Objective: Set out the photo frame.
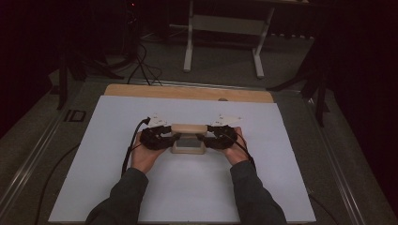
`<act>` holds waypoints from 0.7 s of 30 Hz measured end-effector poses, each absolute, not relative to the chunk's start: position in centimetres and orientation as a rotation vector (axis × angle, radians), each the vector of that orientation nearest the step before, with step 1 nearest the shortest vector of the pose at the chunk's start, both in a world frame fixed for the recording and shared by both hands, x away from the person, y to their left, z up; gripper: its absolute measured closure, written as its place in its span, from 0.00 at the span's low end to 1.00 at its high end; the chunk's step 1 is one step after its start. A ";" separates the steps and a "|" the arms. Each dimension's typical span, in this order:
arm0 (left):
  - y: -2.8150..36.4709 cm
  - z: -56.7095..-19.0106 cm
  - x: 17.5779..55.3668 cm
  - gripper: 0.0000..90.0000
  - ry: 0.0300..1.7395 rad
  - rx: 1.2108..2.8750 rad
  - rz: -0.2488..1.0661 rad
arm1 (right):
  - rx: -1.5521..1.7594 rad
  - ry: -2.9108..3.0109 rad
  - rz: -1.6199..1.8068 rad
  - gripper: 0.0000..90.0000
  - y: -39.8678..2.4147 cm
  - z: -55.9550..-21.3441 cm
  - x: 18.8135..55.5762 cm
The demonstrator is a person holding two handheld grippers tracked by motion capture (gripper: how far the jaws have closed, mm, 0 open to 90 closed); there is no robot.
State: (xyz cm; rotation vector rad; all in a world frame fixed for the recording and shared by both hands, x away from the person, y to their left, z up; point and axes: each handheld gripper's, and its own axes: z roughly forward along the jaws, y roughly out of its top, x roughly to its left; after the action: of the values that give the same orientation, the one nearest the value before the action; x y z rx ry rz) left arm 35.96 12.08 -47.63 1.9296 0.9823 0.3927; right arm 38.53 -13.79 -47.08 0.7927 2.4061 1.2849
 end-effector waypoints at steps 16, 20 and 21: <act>11.8 -48.7 36.4 0.55 1.019 1.934 0.371 | 0.849 2.424 1.254 0.57 -14.3 -48.2 38.7; 11.9 -48.8 36.5 0.55 1.020 1.942 0.366 | 0.848 2.436 1.242 0.58 -14.1 -48.4 38.7; 11.9 -48.9 36.6 0.55 1.021 1.943 0.366 | 0.849 2.437 1.241 0.58 -14.0 -48.5 38.8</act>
State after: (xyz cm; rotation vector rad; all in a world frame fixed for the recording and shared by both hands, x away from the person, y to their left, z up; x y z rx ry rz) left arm 36.55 11.86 -48.90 1.9430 1.0213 0.3660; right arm 38.76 -14.05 -48.47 0.8492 2.4375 1.2411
